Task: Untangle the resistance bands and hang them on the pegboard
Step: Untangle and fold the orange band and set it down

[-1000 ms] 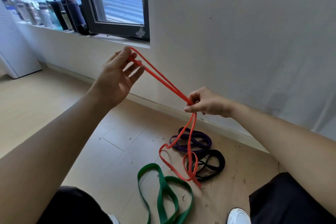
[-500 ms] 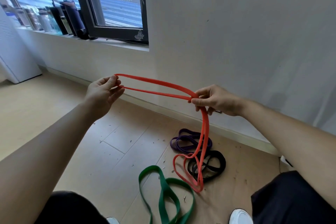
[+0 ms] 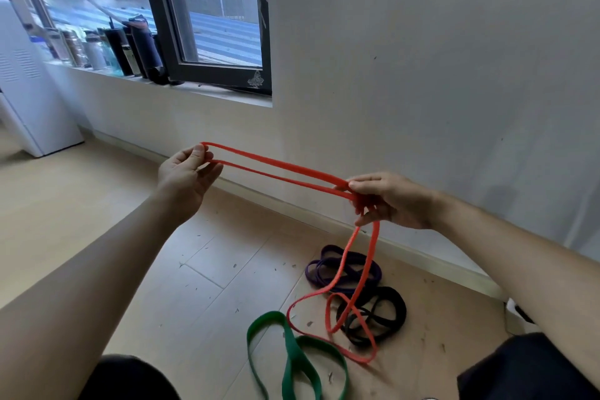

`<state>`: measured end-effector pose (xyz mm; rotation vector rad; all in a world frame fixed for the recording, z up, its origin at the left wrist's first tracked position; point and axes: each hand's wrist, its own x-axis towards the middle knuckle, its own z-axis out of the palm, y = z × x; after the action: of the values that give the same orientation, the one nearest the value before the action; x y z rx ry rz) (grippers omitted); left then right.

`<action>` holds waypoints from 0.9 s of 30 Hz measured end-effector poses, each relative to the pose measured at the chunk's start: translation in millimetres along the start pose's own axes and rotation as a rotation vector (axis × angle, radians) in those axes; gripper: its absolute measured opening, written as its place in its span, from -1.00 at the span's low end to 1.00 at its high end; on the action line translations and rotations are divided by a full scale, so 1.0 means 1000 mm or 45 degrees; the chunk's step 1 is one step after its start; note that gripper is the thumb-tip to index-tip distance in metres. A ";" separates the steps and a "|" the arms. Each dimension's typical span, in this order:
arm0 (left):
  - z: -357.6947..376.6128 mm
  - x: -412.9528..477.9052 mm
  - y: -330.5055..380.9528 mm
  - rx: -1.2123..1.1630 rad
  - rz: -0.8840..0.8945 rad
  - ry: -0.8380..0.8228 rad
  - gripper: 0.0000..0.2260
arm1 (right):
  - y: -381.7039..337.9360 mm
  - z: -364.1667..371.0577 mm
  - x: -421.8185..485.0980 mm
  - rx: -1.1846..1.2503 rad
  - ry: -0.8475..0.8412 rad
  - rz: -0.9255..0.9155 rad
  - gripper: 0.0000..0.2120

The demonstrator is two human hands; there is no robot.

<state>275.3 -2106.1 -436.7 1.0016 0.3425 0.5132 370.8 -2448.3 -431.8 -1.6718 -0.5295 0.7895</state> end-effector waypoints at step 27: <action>-0.017 0.000 -0.014 0.849 0.023 -0.028 -0.87 | 0.015 -0.002 0.008 -0.949 0.592 -0.518 -0.79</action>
<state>270.3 -2099.6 -457.1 1.6543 0.5007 0.4078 377.0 -2447.5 -447.7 -2.2276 -0.8528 -0.1388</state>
